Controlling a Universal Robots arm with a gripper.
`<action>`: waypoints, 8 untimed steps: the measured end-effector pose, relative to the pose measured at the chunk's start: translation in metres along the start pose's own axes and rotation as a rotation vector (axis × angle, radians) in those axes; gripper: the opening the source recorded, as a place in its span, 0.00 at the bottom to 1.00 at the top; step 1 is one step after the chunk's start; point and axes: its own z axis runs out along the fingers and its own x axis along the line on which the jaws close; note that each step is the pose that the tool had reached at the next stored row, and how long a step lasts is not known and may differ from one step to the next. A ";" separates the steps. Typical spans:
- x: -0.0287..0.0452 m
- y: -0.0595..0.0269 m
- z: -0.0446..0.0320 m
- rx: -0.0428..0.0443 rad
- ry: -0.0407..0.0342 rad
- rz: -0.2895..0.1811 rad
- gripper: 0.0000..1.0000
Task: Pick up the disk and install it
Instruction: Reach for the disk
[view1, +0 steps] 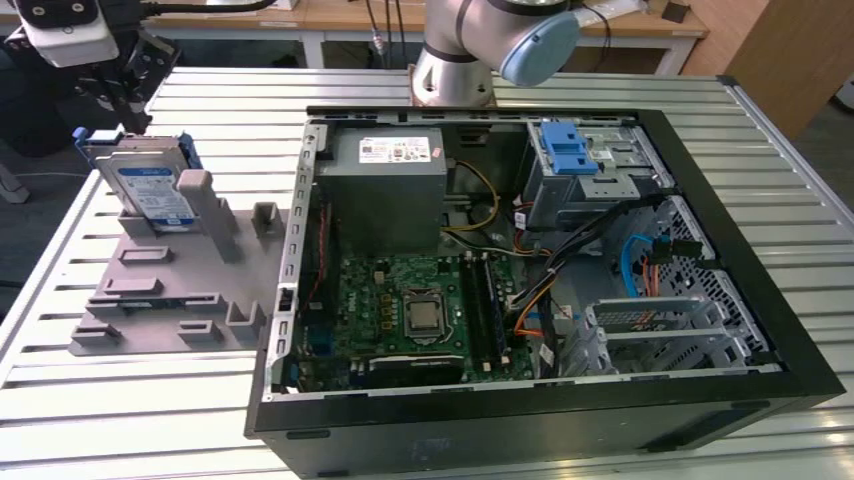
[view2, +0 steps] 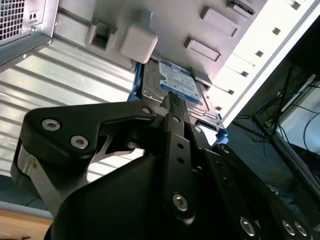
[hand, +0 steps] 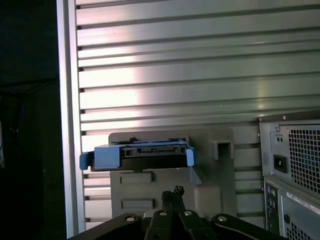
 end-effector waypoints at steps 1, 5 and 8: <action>0.0022 0.0001 0.0003 -0.0009 -0.0126 -0.001 0.11; 0.0136 0.0017 0.0022 -0.0027 -0.0357 -0.002 0.11; 0.0211 0.0044 0.0036 -0.0026 -0.0360 -0.002 0.11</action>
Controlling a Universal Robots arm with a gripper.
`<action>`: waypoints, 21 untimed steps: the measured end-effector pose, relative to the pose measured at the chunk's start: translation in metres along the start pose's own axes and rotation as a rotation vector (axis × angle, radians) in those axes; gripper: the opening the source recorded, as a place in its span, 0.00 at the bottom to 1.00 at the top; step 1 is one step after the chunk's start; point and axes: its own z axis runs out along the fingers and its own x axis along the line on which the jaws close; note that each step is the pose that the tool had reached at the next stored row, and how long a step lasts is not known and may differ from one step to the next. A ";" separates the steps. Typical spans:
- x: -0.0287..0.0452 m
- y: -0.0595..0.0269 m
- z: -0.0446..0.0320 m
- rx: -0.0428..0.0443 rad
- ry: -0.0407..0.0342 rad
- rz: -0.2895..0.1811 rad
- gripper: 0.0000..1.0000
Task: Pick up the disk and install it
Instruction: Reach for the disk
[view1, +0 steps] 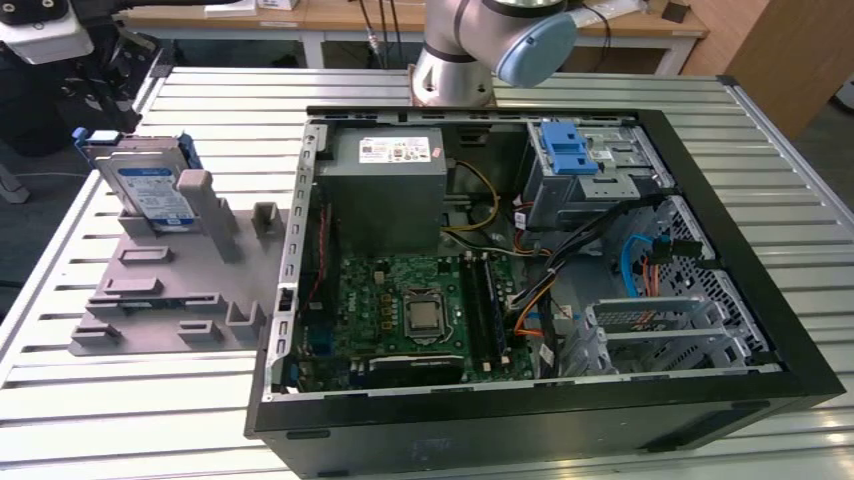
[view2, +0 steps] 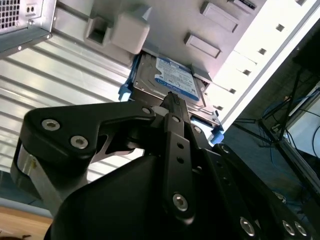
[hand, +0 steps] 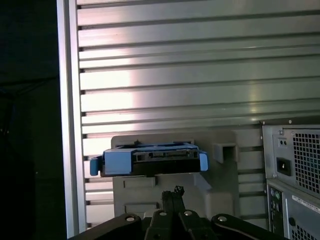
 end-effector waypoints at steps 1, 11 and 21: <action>0.0023 0.0013 0.0004 0.0000 -0.0001 0.000 0.11; 0.0279 0.0097 0.0045 -0.0001 -0.0004 0.000 0.11; 0.0447 0.0106 0.0064 -0.0001 -0.0009 0.000 0.11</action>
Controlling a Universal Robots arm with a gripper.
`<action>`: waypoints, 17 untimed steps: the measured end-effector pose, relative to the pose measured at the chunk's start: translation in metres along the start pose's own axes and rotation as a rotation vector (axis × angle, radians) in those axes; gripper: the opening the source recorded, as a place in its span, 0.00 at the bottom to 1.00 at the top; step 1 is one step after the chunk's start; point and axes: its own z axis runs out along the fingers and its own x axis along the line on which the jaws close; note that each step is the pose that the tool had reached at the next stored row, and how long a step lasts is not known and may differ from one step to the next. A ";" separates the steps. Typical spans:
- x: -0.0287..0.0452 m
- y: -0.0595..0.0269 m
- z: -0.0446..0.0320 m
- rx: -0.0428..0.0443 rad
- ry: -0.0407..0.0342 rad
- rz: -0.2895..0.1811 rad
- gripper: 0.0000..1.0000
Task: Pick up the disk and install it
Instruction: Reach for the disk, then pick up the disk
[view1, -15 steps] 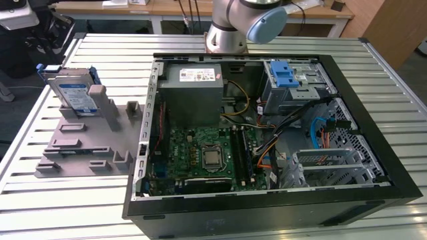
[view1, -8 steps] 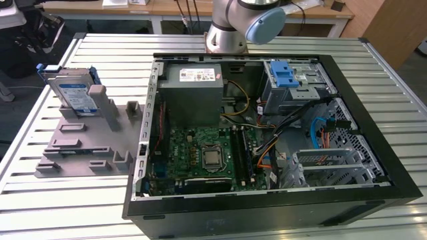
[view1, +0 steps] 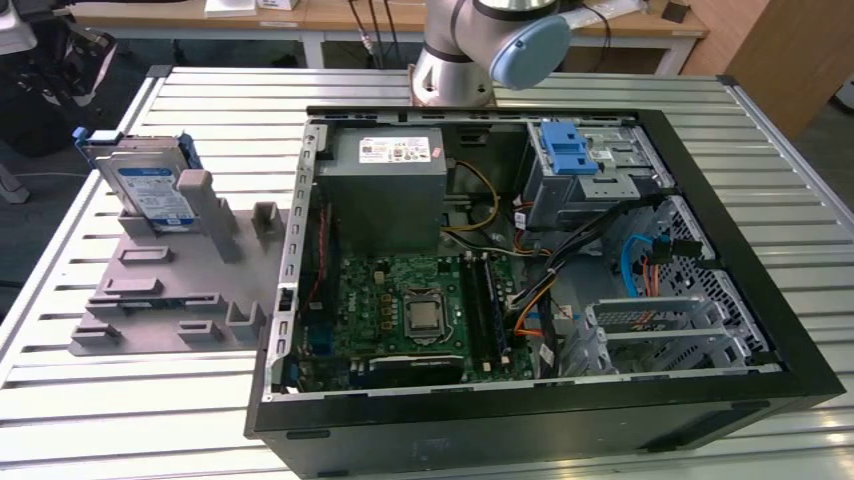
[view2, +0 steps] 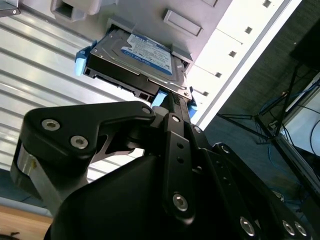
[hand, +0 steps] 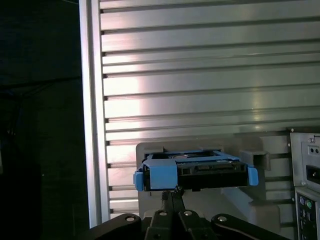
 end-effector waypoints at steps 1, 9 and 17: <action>0.0001 0.0000 0.0000 0.0000 0.0001 0.000 0.11; 0.0003 0.0000 0.0000 0.0002 0.0005 -0.011 0.11; 0.0016 -0.0001 0.0001 0.0017 0.0041 -0.096 0.11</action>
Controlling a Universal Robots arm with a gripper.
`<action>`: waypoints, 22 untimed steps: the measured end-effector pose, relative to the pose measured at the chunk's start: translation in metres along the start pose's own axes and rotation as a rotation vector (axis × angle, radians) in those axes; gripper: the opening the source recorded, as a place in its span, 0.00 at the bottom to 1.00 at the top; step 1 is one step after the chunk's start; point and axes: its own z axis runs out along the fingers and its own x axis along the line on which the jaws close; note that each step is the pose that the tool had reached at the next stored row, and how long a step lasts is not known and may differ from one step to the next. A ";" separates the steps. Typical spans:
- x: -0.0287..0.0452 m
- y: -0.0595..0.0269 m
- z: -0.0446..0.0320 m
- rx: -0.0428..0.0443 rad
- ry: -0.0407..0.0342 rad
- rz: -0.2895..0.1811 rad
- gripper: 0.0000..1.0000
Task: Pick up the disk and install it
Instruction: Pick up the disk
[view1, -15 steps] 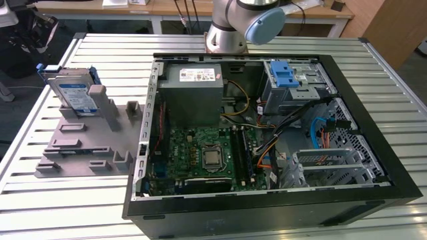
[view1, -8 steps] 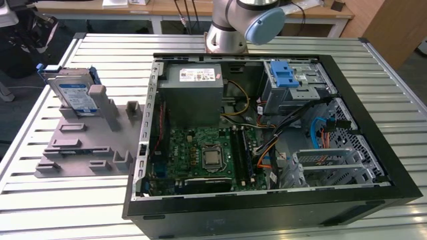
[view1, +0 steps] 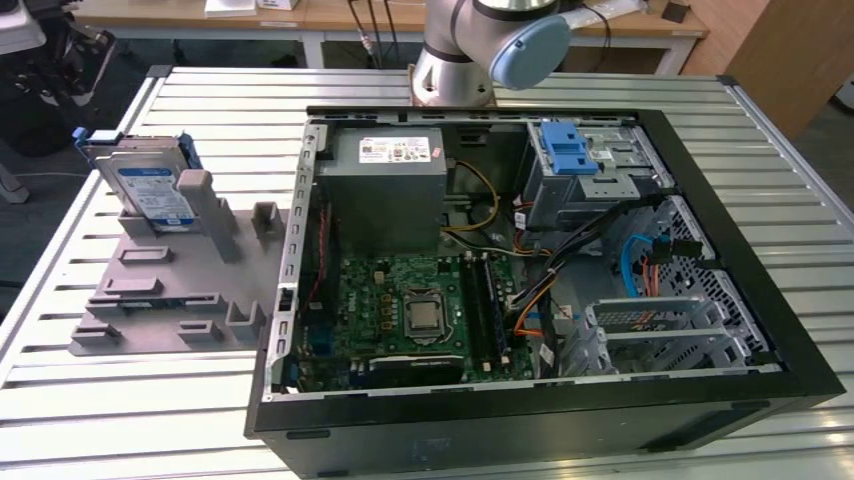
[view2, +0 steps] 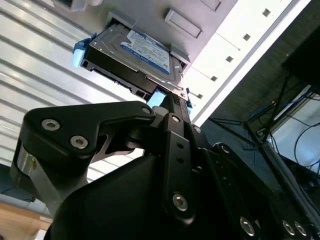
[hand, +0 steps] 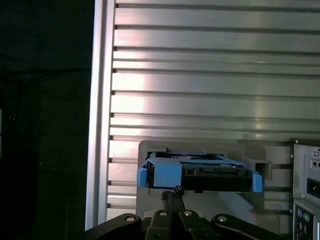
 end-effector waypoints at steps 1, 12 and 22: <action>0.0001 0.0000 0.0000 0.0002 0.0006 -0.011 0.11; 0.0003 0.0000 0.0000 0.0019 0.0047 -0.110 0.11; 0.0003 0.0000 0.0000 0.0031 0.0077 -0.180 0.11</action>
